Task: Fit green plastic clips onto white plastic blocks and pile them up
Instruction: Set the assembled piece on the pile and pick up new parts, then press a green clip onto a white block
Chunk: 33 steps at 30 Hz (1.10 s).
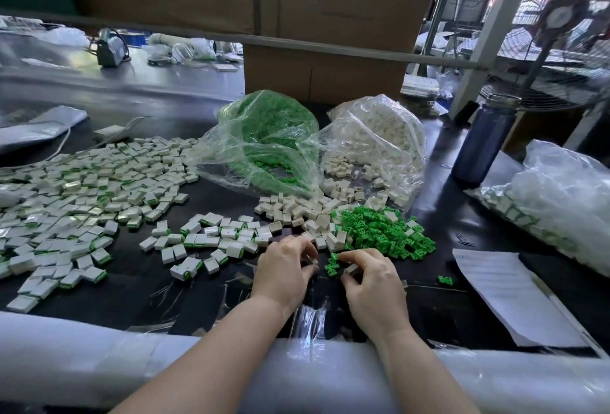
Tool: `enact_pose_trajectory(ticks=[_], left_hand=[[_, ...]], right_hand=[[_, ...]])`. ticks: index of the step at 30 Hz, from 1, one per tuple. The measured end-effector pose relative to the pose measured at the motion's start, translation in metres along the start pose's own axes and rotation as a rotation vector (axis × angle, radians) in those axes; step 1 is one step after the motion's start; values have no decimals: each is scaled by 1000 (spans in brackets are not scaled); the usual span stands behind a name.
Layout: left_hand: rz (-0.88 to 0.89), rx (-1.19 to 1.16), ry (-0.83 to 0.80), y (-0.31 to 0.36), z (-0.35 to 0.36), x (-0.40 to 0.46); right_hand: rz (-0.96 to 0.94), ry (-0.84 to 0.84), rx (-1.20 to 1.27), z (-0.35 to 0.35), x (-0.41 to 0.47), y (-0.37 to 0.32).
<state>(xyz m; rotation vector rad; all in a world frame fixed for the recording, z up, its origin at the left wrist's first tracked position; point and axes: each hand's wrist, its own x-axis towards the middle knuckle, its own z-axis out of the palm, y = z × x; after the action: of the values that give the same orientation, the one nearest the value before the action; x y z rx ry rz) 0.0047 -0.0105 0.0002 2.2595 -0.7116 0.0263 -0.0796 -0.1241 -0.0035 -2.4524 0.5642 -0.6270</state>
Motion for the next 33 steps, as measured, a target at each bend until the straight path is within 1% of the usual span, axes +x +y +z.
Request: enact_pose_trajectory(ticks=[2,6,10,14,17,19,21,25,30,33], left_hand=[[-6,-20,0,1,1,0],[-29,-99,46,-1,3,-3],[-1,-185,36,0,0,-8],[-12,-306,7,1,-3,-11],[-63,-359,-5,2,-5,-12],[-112,-426,-19,3,-5,-12],[-143,-446,-26,3,-4,-12],[-145,-469,-22,3,-4,-14],[-159,-617,-77,3,-6,-16],[-164,-691,-119,3,-7,-18]], right_hand=[[-31,-39,-44,1,-1,-1],[-20,-111,-177,3,0,-4],[-41,-75,-223,4,0,-6],[-62,3,-234,3,0,-7],[-77,121,-128,1,-1,-8],[-83,152,-15,-1,-3,-9],[-56,130,69,-2,-3,-8],[23,105,301,-3,-3,-6],[83,52,489,-6,-3,-6],[85,19,555,-10,-4,-7]])
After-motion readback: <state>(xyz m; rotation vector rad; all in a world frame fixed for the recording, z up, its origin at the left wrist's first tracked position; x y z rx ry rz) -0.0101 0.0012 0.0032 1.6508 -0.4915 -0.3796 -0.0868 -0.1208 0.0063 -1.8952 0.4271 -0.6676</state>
